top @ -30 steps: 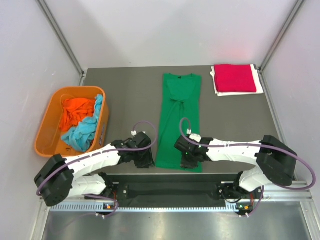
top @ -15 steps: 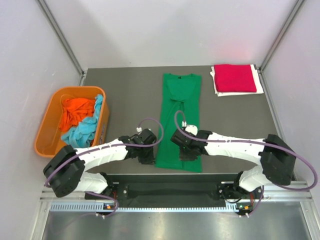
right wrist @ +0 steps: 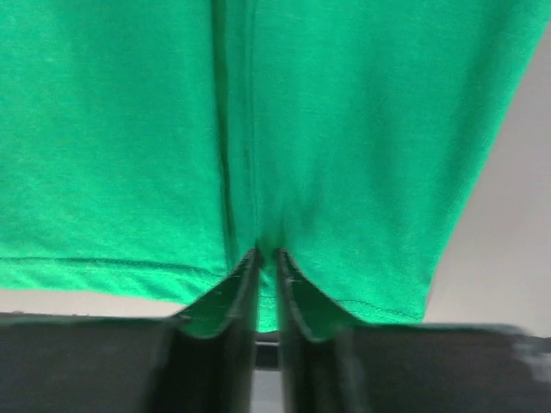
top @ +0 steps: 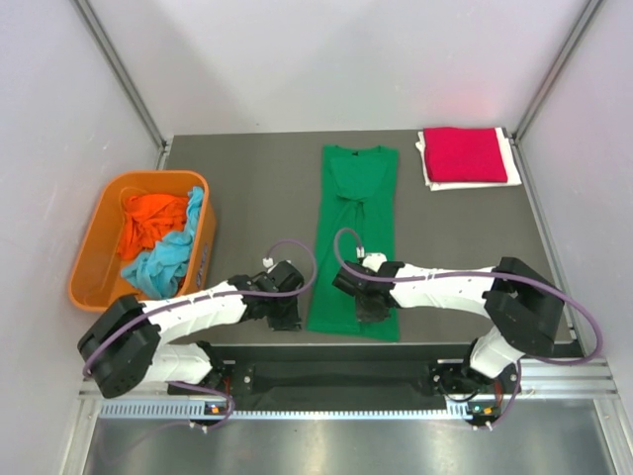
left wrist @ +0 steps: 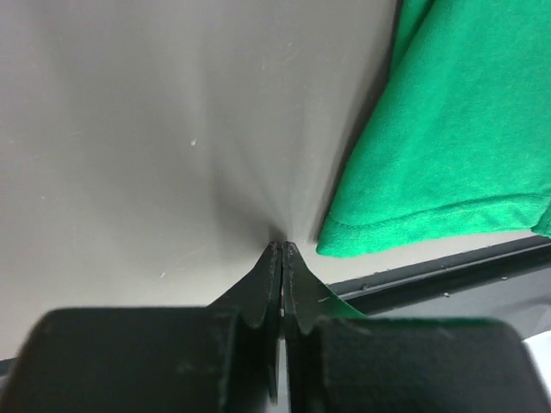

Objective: Fold and stack the t-shirts
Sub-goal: Fold the tshirt

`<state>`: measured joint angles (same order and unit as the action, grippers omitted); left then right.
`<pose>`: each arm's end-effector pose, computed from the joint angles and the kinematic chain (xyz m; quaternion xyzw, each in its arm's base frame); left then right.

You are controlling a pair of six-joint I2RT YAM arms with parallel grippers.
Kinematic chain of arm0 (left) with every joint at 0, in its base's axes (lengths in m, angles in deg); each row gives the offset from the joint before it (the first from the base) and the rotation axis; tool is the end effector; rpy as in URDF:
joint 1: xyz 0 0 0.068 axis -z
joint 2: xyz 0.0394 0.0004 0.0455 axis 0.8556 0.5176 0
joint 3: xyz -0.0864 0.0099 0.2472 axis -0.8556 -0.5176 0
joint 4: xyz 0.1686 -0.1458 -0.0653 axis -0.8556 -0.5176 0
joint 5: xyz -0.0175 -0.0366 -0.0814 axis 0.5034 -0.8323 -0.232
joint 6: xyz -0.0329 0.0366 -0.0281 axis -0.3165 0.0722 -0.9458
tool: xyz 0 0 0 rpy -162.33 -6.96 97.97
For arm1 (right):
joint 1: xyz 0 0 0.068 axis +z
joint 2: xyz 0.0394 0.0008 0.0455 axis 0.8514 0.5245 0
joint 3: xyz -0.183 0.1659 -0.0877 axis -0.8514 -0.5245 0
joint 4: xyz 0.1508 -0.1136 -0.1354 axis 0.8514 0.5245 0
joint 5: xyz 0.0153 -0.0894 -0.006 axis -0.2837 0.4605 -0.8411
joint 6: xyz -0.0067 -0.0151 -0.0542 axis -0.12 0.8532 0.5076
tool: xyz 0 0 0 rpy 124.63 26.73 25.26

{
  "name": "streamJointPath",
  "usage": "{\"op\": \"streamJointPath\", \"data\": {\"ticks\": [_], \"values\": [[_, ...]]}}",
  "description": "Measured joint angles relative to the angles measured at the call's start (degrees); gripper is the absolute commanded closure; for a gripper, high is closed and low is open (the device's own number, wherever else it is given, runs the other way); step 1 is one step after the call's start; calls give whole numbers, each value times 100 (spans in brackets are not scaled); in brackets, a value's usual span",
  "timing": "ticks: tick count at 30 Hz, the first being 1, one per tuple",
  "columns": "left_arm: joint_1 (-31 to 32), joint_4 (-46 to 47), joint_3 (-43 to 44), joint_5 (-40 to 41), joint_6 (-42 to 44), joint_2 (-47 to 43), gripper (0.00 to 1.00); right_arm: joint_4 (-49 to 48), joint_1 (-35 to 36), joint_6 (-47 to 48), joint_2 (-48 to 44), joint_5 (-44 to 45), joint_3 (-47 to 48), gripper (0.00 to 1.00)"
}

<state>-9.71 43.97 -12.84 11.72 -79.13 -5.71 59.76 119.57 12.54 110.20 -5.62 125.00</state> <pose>0.1235 -0.1444 0.1588 -0.0506 0.9778 -0.1699 0.1122 0.1281 0.2126 0.1706 -0.0096 0.9862 0.0285 0.1625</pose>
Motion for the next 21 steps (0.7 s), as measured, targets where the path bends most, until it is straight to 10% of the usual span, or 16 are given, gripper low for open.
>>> {"op": "streamJointPath", "data": {"ticks": [4,13,21], "values": [[2,-7,0,9,7,-157,59,-20,0,-2,2,33,-44,100],[4,144,39,-50,175,-129,50,-46,0,-9,-125,17,-44,100],[4,341,157,-155,302,341,100,-280,0,-31,-326,-173,-87,100]]}}
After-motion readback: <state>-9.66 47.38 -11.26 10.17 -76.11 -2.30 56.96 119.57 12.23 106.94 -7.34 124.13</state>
